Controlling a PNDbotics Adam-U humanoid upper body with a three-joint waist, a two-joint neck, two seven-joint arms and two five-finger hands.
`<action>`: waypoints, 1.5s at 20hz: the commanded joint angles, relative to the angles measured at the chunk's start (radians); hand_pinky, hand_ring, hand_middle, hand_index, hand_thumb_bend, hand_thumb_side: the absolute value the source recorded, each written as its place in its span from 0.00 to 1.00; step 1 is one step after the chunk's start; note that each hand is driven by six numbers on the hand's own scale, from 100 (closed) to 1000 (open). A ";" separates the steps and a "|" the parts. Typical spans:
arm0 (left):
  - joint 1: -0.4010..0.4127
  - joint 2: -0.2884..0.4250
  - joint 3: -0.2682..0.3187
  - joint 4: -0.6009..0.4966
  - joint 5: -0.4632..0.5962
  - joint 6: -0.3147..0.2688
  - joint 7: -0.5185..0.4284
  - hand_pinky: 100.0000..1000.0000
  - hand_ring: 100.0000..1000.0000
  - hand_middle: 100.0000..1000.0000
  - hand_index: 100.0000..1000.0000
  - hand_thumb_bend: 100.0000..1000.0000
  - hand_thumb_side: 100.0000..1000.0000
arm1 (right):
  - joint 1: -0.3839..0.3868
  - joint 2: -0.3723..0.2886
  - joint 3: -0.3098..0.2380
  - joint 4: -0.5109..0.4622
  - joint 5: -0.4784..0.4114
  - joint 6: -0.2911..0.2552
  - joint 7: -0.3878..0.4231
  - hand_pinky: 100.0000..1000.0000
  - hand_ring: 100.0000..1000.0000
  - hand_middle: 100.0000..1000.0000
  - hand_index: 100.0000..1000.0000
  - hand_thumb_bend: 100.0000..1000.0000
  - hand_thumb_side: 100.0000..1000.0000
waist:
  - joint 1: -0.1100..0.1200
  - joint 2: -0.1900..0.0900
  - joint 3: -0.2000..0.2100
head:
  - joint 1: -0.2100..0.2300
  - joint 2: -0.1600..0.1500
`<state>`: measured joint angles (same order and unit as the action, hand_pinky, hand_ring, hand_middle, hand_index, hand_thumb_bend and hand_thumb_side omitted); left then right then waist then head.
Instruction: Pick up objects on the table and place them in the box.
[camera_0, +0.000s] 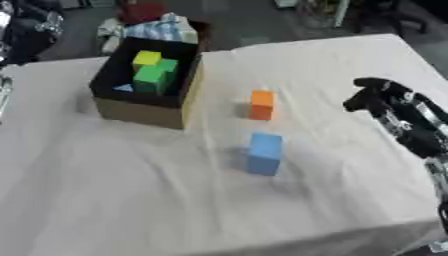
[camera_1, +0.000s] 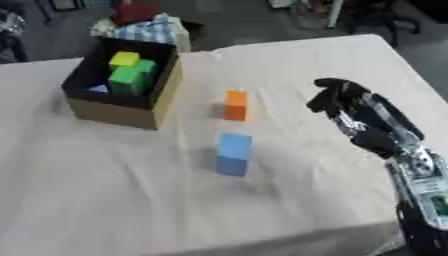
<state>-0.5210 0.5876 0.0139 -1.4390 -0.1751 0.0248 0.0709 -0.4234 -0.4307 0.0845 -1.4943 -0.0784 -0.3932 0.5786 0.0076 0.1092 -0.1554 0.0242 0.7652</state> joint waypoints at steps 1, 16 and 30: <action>0.024 0.009 0.031 -0.070 0.054 0.014 0.014 0.84 0.59 0.60 0.86 0.04 0.65 | -0.072 -0.071 0.059 0.053 0.048 -0.086 0.073 0.74 0.77 0.72 0.95 0.00 0.52 | -0.015 -0.007 0.006 | -0.013 0.005; 0.100 -0.055 0.041 -0.133 0.075 0.038 0.012 0.84 0.59 0.59 0.86 0.03 0.69 | -0.322 0.038 0.227 0.373 0.453 -0.459 0.201 0.81 0.87 0.89 1.00 0.00 0.57 | -0.021 -0.011 0.015 | -0.043 0.005; 0.110 -0.064 0.034 -0.120 0.056 0.045 -0.016 0.85 0.59 0.59 0.87 0.03 0.72 | -0.333 0.114 0.311 0.340 0.803 -0.514 0.139 0.81 0.87 0.92 1.00 0.00 0.67 | -0.028 -0.011 0.016 | -0.052 0.005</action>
<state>-0.4019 0.5079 0.0443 -1.5474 -0.1141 0.0711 0.0591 -0.7407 -0.3103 0.3914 -1.1251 0.7003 -0.6765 0.4903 -0.0074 0.1092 -0.1408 -0.0243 0.7652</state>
